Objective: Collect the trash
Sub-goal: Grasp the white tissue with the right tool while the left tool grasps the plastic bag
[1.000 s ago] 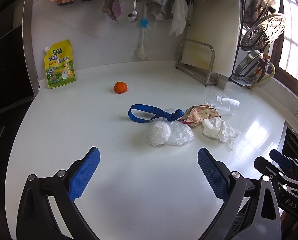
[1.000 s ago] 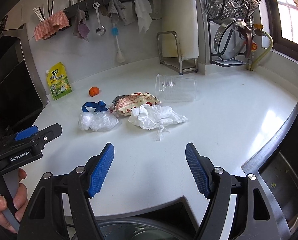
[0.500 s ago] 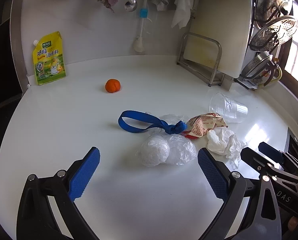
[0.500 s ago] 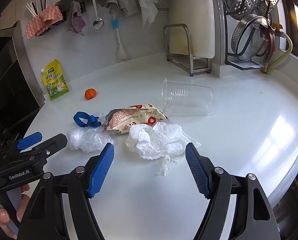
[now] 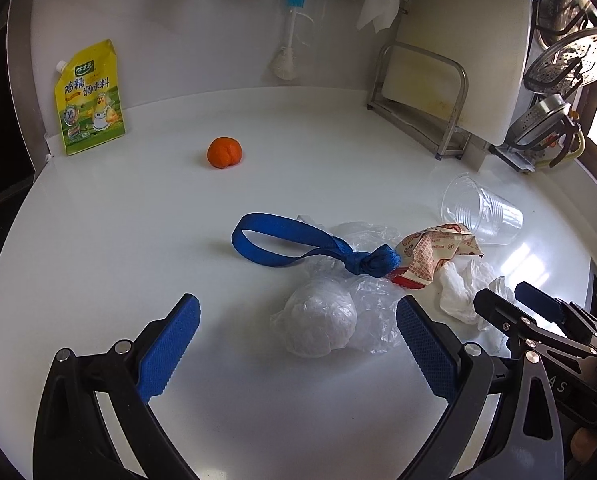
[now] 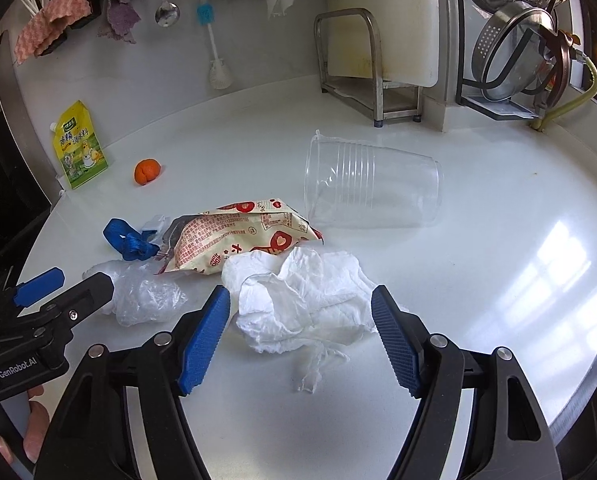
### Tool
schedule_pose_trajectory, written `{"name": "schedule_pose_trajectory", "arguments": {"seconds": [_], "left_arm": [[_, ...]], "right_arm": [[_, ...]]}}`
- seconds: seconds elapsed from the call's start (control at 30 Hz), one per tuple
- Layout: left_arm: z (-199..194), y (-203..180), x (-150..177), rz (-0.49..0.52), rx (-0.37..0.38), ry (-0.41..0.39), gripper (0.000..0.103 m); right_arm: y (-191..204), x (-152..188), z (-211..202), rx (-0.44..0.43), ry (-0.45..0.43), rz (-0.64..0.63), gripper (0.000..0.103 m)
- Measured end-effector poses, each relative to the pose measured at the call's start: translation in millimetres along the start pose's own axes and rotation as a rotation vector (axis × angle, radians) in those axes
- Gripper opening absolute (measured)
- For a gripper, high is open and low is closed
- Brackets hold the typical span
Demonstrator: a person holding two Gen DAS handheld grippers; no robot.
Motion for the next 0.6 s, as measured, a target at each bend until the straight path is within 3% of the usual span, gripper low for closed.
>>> {"name": "schedule_pose_trajectory", "arguments": {"seconds": [0.1,0.17,0.37,0.6], "left_arm": [[5.1,1.0,-0.7,-0.004,-0.005,0.006,0.096],[7.7,1.1,-1.0,0.000,-0.014,0.004,0.096],[11.1,-2.9,-1.8,0.028,-0.030,-0.009,0.095],[11.1,-8.9,1.8,0.059,-0.014,0.001,0.064]], "right_arm": [[-1.5,3.6,5.6,-0.004,0.019,0.003,0.066],[-1.4,5.0,8.5,-0.010,0.030,0.005,0.052],[-0.9,5.2,11.0,-0.007,0.035,-0.007,0.040],[-0.7,4.9,10.9,-0.006,0.030,-0.012,0.035]]}}
Point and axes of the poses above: each gripper's, at about its wrist camera, not at the fingertips, and z roughly the way its jaws point, y to its left, x to its underside, the point moved 7 cm from there along z, roughly the way its jaws point, and after that the axes turned 2 degrees about -z, right-handed, at the moved point
